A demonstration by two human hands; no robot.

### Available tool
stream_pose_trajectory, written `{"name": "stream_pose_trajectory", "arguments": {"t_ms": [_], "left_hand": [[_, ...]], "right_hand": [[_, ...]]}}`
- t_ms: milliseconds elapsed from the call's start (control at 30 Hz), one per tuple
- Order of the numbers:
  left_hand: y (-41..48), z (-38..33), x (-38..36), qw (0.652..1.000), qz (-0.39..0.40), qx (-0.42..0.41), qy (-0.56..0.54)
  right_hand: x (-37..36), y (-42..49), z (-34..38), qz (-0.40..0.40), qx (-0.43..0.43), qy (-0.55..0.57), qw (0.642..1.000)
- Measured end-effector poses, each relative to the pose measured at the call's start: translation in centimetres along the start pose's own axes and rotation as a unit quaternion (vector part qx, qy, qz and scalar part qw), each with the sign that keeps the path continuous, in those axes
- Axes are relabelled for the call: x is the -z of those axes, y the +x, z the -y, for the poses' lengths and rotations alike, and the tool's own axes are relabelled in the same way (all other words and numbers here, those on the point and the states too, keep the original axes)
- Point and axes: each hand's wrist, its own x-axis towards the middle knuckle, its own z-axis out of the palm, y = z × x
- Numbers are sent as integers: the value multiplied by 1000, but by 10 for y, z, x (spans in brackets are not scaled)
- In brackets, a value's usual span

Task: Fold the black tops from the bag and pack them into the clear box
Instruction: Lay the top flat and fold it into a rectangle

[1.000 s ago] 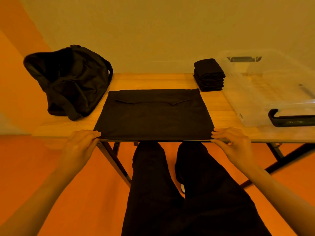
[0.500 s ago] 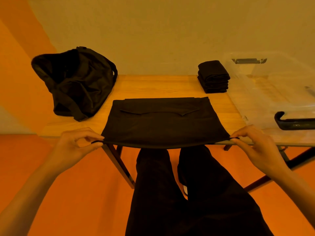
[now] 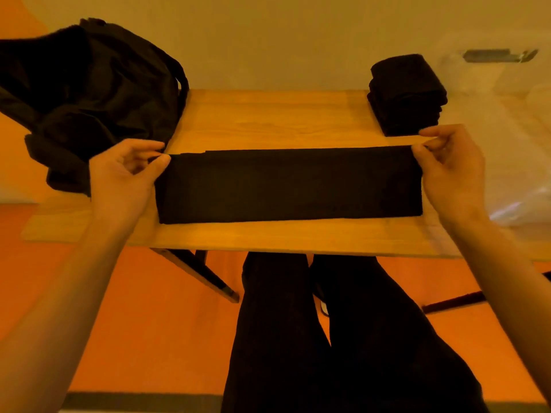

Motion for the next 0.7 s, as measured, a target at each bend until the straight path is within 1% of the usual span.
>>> {"name": "stream_pose_trajectory", "arguments": {"t_ms": [67, 133, 333, 433, 533, 700], "left_hand": [[12, 8, -10, 998, -9, -10, 56], [22, 14, -18, 996, -10, -20, 86], [45, 18, -32, 994, -6, -7, 112], [50, 19, -36, 993, 3, -1, 115], [54, 25, -34, 995, -2, 30, 99], [60, 35, -37, 991, -2, 45, 130]], "right_hand": [[-11, 13, -5, 1, -22, -11, 1000], [-19, 24, -10, -1, -36, -20, 999], [-30, 39, -24, 3, -67, -46, 997], [-34, 41, -24, 0, -56, -65, 996], [-35, 43, -24, -11, -54, -67, 996], [-38, 44, -22, -3, -64, -72, 995]]}}
